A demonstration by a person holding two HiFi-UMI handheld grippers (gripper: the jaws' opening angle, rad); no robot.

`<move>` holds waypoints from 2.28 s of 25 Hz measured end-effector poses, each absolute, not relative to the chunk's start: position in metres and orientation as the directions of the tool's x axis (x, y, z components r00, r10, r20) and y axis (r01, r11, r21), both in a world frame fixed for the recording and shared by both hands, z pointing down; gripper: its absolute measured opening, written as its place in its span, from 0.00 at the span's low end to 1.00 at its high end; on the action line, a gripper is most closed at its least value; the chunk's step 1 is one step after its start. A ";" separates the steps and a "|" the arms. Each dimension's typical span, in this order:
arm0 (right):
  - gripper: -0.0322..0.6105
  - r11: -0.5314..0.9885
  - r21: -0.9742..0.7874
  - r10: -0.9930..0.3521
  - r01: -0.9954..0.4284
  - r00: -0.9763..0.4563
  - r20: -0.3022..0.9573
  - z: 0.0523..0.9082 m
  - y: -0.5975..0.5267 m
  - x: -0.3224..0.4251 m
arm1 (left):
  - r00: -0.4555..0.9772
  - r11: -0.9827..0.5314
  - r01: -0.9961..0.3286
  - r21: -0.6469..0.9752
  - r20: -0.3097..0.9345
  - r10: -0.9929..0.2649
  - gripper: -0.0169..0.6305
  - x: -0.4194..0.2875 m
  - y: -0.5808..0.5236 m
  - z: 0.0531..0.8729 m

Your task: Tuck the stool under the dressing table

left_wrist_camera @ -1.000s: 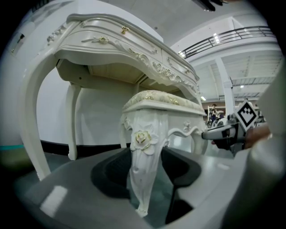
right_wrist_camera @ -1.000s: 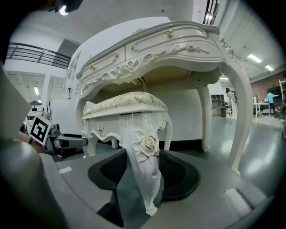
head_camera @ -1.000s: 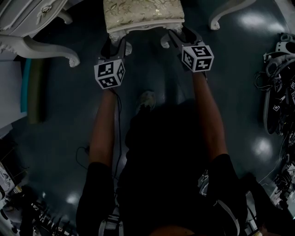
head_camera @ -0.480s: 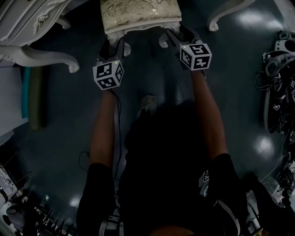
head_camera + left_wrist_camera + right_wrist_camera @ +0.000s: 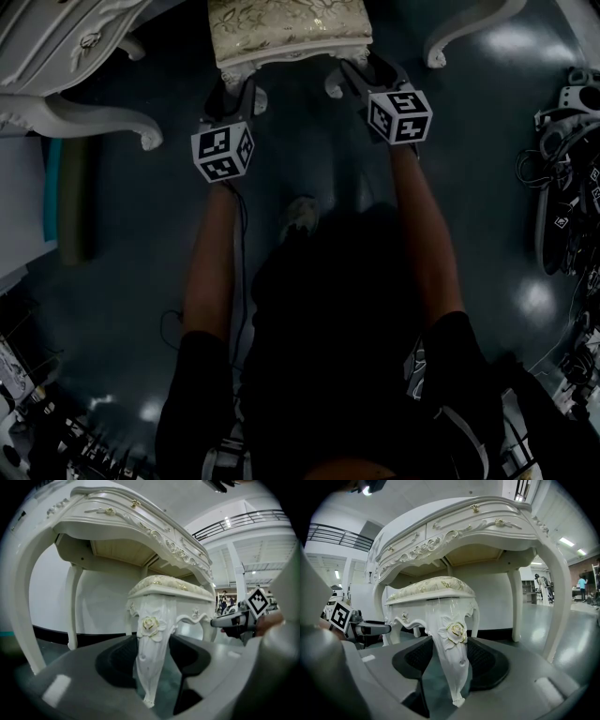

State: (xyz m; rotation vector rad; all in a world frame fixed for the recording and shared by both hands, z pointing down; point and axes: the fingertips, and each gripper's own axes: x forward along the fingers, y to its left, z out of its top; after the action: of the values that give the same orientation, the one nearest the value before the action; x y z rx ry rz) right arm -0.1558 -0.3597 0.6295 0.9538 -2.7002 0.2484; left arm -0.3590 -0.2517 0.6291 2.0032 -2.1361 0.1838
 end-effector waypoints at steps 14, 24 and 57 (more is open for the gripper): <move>0.43 0.736 -0.077 -0.617 -0.672 -0.714 0.332 0.629 -0.349 -0.148 | -0.070 0.088 -0.995 0.054 0.273 -0.959 0.38 -0.356 -0.239 0.627; 0.37 0.708 -0.094 -0.637 -0.700 -0.691 0.342 0.628 -0.327 -0.137 | -0.116 0.132 -0.990 0.056 0.222 -0.968 0.20 -0.351 -0.216 0.604; 0.05 0.581 -0.258 -0.481 -0.772 -0.581 0.657 0.551 -0.254 -0.159 | -0.078 0.175 -0.973 0.150 0.501 -0.862 0.04 -0.330 -0.183 0.477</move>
State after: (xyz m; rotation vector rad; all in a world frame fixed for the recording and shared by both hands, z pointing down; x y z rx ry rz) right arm -0.1585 -0.2543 0.5509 0.9960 -2.2831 0.7270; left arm -0.3299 -0.1833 0.4771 1.7240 -1.9779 0.3059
